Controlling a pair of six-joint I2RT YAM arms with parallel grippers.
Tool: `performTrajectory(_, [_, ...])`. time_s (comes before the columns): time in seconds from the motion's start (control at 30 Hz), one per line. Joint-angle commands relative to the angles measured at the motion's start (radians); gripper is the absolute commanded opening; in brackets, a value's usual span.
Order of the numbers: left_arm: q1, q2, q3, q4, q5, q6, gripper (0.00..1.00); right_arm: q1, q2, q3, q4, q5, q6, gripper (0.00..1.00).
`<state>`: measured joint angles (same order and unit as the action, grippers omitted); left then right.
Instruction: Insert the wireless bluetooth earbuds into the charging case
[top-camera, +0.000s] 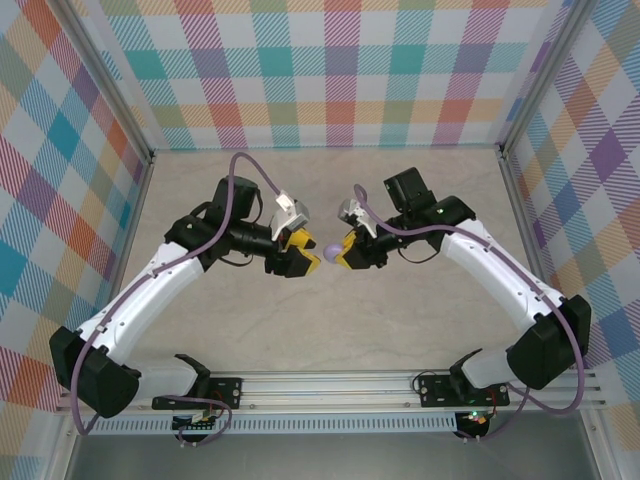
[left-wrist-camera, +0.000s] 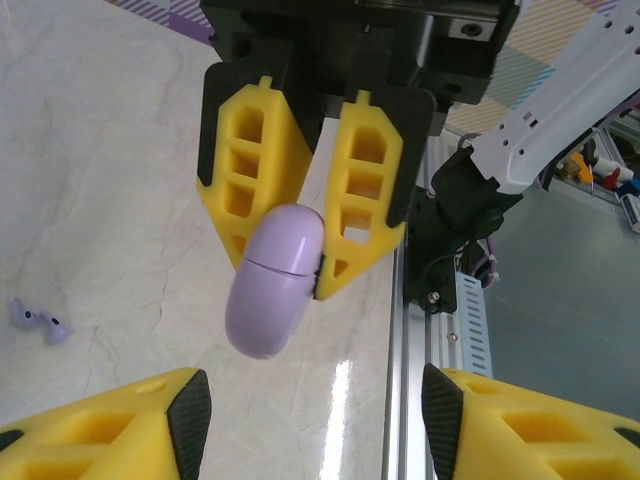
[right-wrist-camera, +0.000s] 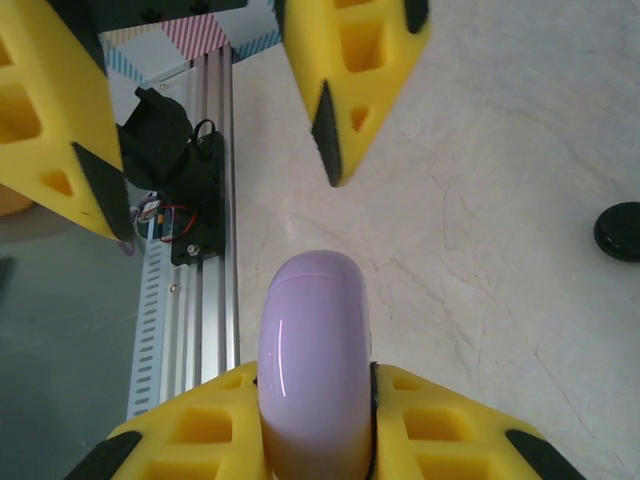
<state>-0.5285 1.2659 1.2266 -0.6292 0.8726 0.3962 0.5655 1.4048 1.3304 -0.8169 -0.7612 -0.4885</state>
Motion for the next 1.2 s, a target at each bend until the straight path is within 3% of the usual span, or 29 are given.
performTrajectory(0.0, [-0.013, 0.007, 0.032, -0.004, -0.006, 0.027, 0.6, 0.018, 0.011, 0.047, -0.028, -0.066, -0.037, 0.17])
performTrajectory(0.4, [-0.046, 0.023, 0.036, -0.012, -0.009, 0.086, 0.59, 0.042, 0.035, 0.088, -0.052, -0.103, -0.044, 0.17])
performTrajectory(0.63, [-0.053, 0.031, 0.046, -0.015, 0.024, 0.098, 0.5, 0.054, 0.048, 0.103, -0.083, -0.114, -0.062, 0.17])
performTrajectory(1.17, [-0.072, 0.056, 0.054, -0.048, 0.078, 0.128, 0.48, 0.059, 0.054, 0.119, -0.095, -0.146, -0.081, 0.16])
